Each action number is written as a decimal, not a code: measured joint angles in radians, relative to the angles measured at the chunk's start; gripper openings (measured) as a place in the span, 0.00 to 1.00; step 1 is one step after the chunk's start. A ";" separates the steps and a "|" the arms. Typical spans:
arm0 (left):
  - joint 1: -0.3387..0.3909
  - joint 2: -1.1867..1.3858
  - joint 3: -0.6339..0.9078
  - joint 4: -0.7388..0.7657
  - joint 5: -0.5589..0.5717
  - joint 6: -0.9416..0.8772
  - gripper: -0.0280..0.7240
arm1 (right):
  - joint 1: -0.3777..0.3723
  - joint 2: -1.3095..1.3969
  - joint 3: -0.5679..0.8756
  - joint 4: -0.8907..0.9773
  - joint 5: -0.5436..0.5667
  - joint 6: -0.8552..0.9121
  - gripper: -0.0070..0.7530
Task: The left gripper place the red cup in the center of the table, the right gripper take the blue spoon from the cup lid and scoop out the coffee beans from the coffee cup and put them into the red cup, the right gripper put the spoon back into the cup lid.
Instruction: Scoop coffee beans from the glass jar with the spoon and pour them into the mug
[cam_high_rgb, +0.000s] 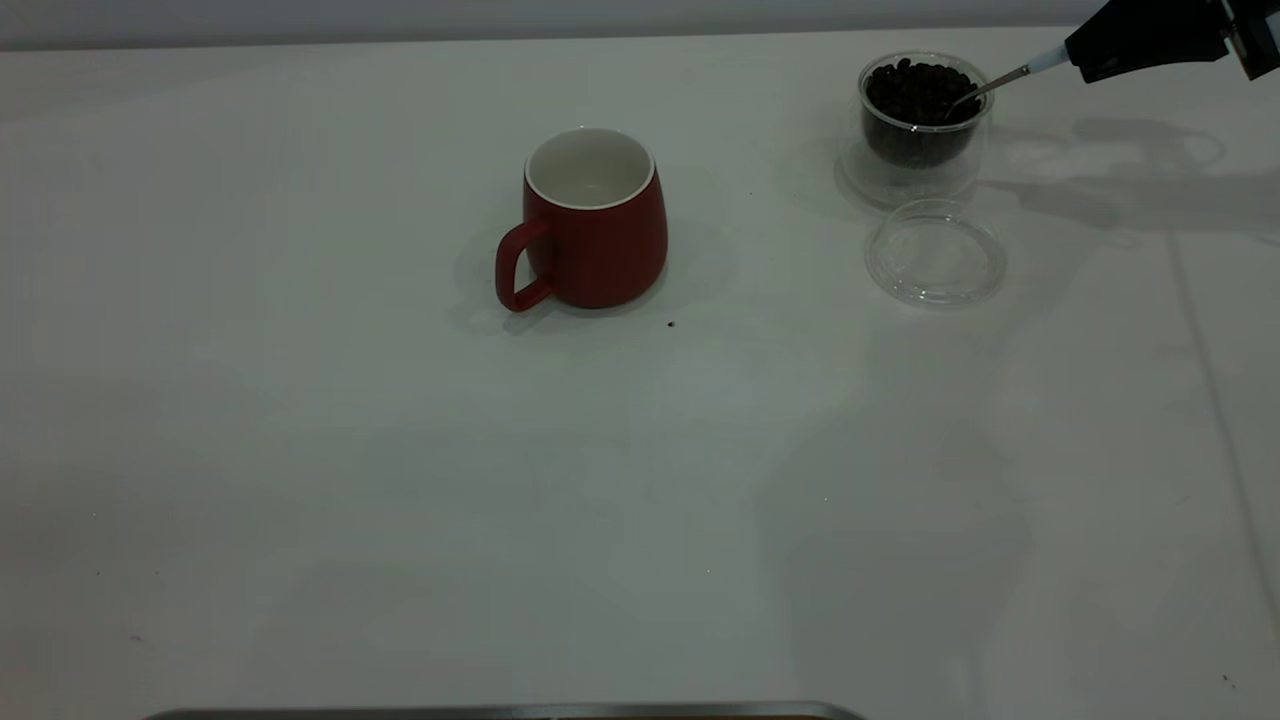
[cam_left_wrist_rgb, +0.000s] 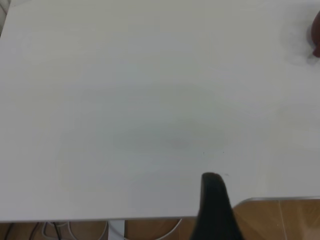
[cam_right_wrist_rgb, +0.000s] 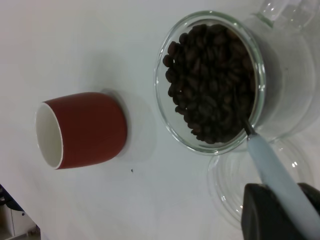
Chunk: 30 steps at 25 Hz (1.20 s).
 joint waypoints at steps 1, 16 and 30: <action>0.000 0.000 0.000 0.000 0.000 0.000 0.82 | -0.004 0.000 0.000 0.003 0.000 0.000 0.16; 0.000 0.000 0.000 0.000 0.000 0.000 0.82 | -0.031 0.000 0.000 0.027 0.000 0.005 0.16; 0.000 0.000 0.000 0.000 0.000 0.000 0.82 | -0.031 -0.004 0.000 0.038 -0.001 0.022 0.16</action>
